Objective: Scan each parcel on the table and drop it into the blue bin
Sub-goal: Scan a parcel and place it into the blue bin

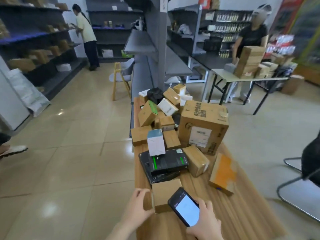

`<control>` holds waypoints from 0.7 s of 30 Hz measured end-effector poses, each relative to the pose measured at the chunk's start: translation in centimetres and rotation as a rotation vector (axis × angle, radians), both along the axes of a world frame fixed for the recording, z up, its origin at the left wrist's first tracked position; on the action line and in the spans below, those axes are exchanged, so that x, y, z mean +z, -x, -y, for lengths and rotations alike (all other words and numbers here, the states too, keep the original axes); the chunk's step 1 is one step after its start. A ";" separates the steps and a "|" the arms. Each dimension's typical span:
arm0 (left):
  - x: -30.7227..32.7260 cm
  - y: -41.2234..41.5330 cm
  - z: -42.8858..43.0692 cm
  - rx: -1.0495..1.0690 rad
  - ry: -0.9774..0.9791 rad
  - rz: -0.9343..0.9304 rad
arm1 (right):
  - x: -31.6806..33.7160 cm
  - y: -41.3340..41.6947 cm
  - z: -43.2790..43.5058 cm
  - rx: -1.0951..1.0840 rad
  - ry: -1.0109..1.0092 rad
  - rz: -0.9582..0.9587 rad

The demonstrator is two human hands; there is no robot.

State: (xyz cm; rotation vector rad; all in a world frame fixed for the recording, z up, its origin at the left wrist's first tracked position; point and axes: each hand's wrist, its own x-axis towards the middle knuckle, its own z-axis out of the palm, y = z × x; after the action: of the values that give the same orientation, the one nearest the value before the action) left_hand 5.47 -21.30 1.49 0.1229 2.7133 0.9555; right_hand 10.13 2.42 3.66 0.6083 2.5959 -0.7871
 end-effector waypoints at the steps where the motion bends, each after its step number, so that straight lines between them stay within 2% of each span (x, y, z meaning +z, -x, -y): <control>1: -0.2 0.7 -0.9 -0.035 0.002 -0.008 | 0.0 0.0 -0.6 -0.031 -0.012 0.012; 7: -3.1 4.7 -3.4 -0.285 0.192 -0.031 | -0.6 0.0 -2.5 -0.185 -0.027 0.072; 11: -4.4 6.1 -4.0 -0.376 0.292 -0.096 | -1.1 -0.2 -2.9 -0.201 -0.055 0.099; 16: -4.9 6.2 -3.8 -0.348 0.223 -0.092 | -1.6 -1.1 -3.3 -0.194 -0.050 0.106; 21: -3.9 5.9 -4.4 -0.260 0.094 0.053 | -1.0 -1.9 -5.0 -0.141 -0.036 0.083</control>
State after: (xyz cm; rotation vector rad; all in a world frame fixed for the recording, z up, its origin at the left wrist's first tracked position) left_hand -0.40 -16.92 -2.39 0.4143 2.6053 0.7446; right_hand 12.02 7.42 2.62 0.8248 2.5177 -0.7428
